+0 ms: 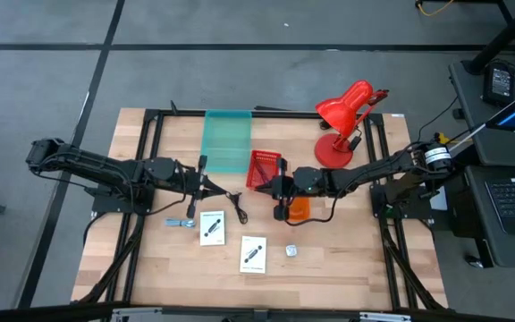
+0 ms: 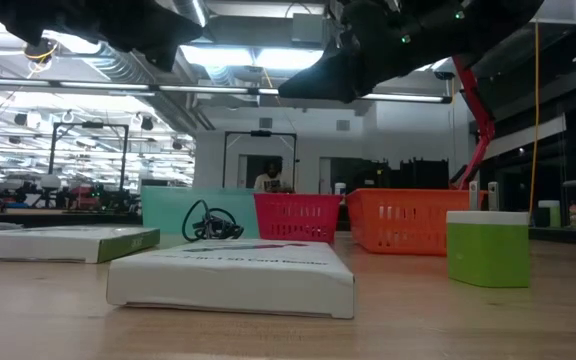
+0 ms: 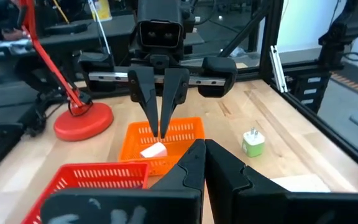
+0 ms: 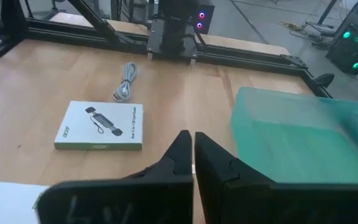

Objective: Pick and place items into bin
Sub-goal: Put the left white card reader box into the blue bin

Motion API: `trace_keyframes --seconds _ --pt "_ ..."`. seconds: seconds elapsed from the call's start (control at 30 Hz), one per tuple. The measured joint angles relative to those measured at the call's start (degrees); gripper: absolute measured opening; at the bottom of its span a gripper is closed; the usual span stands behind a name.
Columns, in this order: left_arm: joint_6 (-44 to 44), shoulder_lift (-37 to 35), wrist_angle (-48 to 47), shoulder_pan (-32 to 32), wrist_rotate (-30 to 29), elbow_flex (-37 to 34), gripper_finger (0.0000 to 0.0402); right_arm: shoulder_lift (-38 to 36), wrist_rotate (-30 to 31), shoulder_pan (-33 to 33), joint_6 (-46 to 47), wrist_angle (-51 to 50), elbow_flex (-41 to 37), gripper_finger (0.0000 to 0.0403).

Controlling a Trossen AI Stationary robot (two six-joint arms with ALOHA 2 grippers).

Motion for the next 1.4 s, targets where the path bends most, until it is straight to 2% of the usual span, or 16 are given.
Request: trace_keyframes --seconds 0.83,1.27,1.4 --pt "-0.7 0.0 -0.1 -0.1 0.0 0.0 0.0006 0.0 0.1 1.6 4.5 0.1 0.0 0.0002" --pt "8.6 0.0 -0.6 -0.1 0.0 0.0 0.0006 0.0 0.0 1.7 4.4 0.8 0.0 0.0002" --pt "5.7 0.0 -3.5 -0.7 -0.2 1.5 0.0003 0.0 0.0 1.9 4.5 0.9 0.2 0.0002"
